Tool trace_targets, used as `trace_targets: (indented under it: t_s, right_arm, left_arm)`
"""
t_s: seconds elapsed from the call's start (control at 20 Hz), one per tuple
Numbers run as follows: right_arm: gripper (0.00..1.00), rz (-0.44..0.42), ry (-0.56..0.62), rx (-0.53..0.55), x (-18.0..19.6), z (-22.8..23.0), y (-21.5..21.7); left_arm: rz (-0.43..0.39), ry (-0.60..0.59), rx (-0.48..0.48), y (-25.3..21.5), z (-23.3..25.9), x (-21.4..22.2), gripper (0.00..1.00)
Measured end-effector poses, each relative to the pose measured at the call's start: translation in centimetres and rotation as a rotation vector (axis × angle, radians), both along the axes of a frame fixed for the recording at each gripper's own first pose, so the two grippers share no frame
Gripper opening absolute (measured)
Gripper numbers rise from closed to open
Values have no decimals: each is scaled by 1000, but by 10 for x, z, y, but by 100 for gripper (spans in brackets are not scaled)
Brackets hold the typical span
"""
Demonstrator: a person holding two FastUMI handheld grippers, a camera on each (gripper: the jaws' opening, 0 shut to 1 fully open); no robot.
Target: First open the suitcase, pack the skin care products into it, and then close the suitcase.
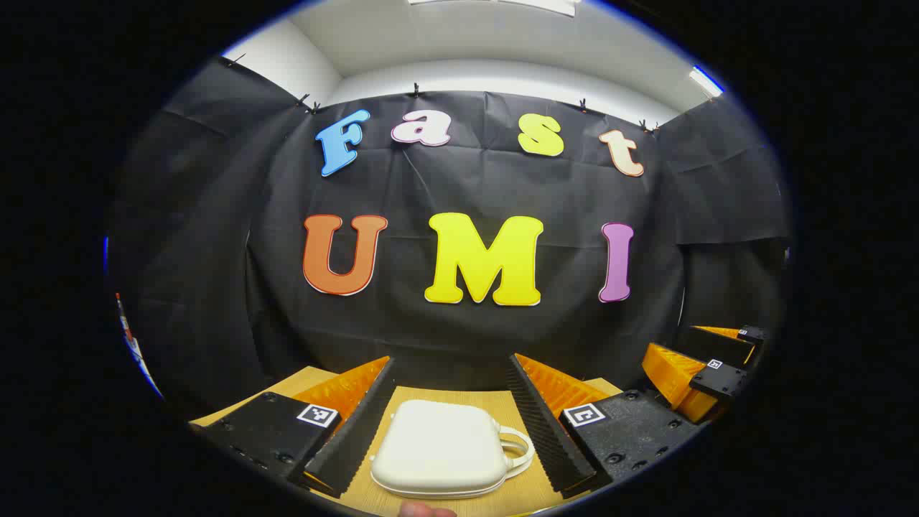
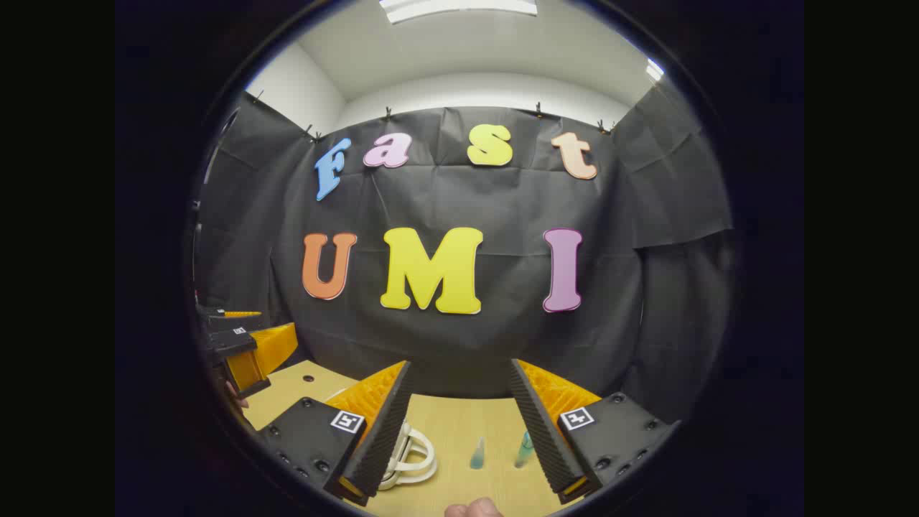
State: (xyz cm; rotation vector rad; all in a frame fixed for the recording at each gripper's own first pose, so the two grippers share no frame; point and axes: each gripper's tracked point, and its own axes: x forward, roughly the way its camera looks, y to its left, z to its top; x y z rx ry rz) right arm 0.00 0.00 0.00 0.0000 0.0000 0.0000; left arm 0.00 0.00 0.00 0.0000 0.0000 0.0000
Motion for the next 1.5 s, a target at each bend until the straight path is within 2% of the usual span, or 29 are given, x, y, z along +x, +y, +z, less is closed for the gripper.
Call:
trace_targets:
  t_s: [0.1, 1.0, 1.1, 1.2, 1.25, 1.3, 1.5]
  right_arm:
    - [77, 2, 4, 0, 3, -2, -1]
    - [77, 31, 13, 14, 14, -8, -3]
    - [80, 31, 18, 16, 14, -11, -8]
    - [77, 28, 21, 17, 15, -13, -13]
    - [80, 25, 21, 15, 15, -13, -17]
    - [77, 22, 22, 12, 15, -14, -20]
    - [80, 8, 42, 6, 12, -24, -39]
  left_arm:
    - [-4, 7, 1, -4, -3, 1, 98]
    - [34, 30, 24, -8, -13, 10, 98]
    - [42, 32, 36, -9, -15, 10, 98]
    - [48, 24, 46, -12, -12, 10, 98]
    - [46, 21, 50, -16, -13, 8, 98]
    - [42, 25, 52, -19, -15, 9, 98]
    - [-1, 87, 57, -42, -38, 12, 98]
